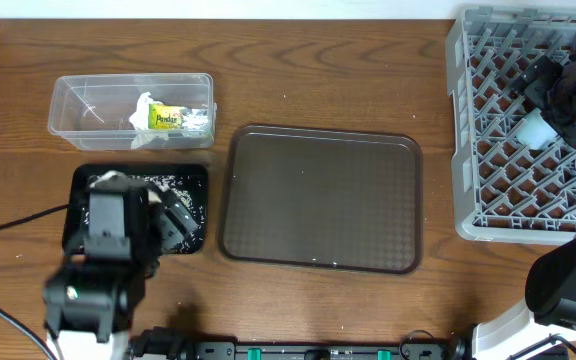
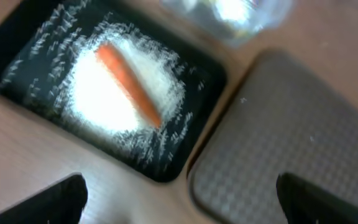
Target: Sort waste into correct bins and load items into the dishwasher rack
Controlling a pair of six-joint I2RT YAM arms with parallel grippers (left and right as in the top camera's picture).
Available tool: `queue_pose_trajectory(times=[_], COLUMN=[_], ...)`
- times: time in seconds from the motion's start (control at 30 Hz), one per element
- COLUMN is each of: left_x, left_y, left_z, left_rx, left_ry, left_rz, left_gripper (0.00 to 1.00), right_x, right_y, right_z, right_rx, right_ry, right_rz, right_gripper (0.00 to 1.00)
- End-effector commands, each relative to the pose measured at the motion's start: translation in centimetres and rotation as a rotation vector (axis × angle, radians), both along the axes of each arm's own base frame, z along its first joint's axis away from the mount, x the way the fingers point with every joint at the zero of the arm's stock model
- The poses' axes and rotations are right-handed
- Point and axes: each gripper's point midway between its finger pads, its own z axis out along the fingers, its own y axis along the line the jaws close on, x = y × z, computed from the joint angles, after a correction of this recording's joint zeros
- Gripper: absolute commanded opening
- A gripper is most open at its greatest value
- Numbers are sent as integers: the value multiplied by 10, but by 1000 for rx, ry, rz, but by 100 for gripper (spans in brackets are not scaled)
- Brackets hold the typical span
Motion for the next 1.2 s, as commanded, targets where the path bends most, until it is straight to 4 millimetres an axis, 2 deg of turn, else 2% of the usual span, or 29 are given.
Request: queue_pose_trajectory(times=[0.0,0.07,0.23,0.53,0.6,0.77,0.87,1.03,1.17], left_x=[2,7,16,33,33,28,25,26,26], left_y=[-12,-19,-20,-17,-16,-26,-18,-2,2], left_z=[-18,-25,-39,-45,-45,-47,-54,-54,-53], left_rx=[122,127,139,160,162,199,222,257,263], left_ry=[-109,-218,-442,-760,-790,-799,-768,-762,-761], left_rz=[-250,-303,-287,-242,-239,-354,-338,-281,-266], left_gripper=[100,100,100,100,100,100,100,100,100], right_x=[2,2,2,2,2,2,2,2,2], right_y=[4,4,4,4,4,4,4,4,4], right_z=[0,0,0,0,0,0,0,0,0], right_rx=[4,4,4,4,4,4,4,4,4], right_ry=[-2,-2,-2,-2,-2,-2,-2,-2,-2], right_rz=[-6,-6,-6,-6,-6,-6,-6,-6,-6], right_gripper=[99,99,99,99,99,99,99,99,99])
